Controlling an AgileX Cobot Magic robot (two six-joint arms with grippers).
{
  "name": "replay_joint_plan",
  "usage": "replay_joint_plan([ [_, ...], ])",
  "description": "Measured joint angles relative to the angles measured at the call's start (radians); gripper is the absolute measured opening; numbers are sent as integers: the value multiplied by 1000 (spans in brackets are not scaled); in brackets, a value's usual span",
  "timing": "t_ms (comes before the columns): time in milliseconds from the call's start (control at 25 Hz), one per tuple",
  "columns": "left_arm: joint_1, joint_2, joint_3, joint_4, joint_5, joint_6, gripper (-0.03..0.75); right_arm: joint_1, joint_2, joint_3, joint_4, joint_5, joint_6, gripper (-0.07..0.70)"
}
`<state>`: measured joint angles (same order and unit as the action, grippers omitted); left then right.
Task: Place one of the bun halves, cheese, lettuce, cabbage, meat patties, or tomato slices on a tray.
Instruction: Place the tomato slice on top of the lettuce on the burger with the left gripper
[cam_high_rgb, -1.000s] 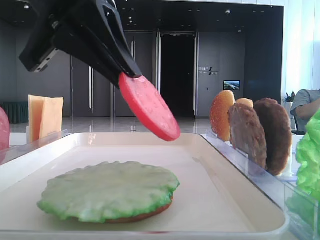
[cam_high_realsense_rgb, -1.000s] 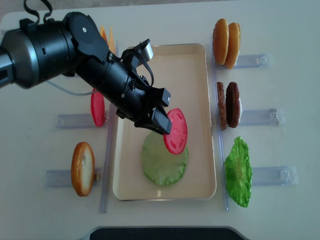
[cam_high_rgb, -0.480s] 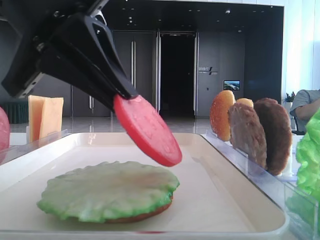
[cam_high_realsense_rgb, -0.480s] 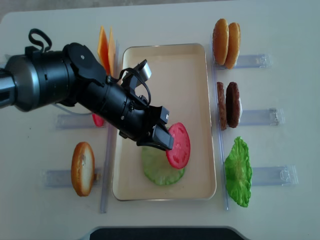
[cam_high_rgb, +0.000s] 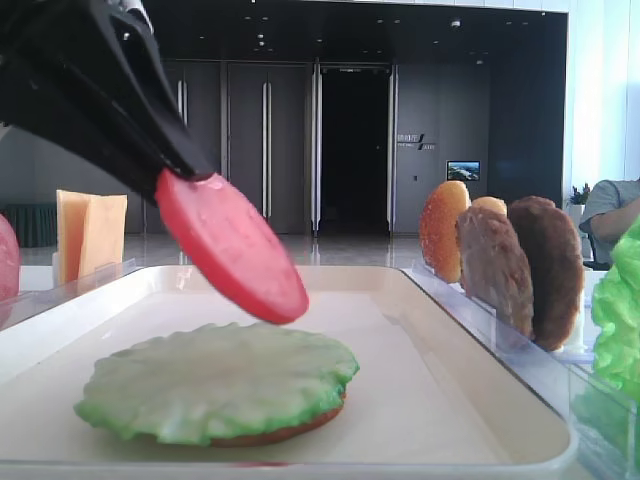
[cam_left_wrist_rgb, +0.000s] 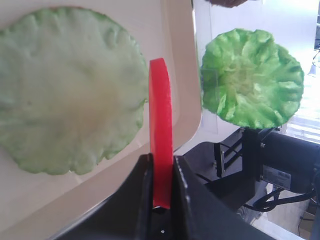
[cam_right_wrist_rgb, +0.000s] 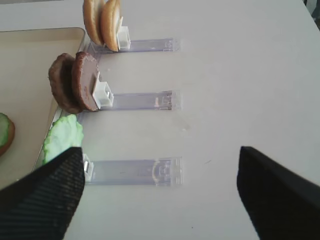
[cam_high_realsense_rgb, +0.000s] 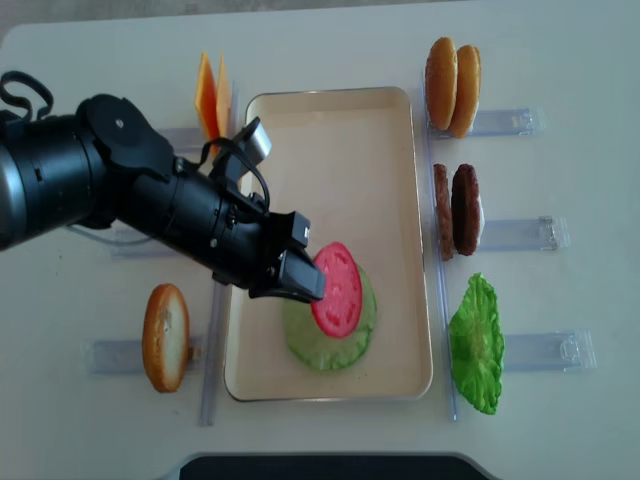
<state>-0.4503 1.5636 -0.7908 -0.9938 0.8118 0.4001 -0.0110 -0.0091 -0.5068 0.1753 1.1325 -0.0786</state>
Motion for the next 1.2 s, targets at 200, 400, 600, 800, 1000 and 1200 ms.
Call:
replay_joint_plan([
  [200,0,0,24,3,-8,0,62,0,0,0,0,0,0,589],
  [400,0,0,24,3,-29,0,62,0,0,0,0,0,0,589],
  [600,0,0,24,3,-55,0,62,0,0,0,0,0,0,589],
  [800,0,0,24,-21,-86,14,62,0,0,0,0,0,0,589],
  [1000,0,9,24,-81,-95,49,62,0,0,0,0,0,0,589],
  [1200,0,50,24,-98,-95,58,62,0,0,0,0,0,0,589],
])
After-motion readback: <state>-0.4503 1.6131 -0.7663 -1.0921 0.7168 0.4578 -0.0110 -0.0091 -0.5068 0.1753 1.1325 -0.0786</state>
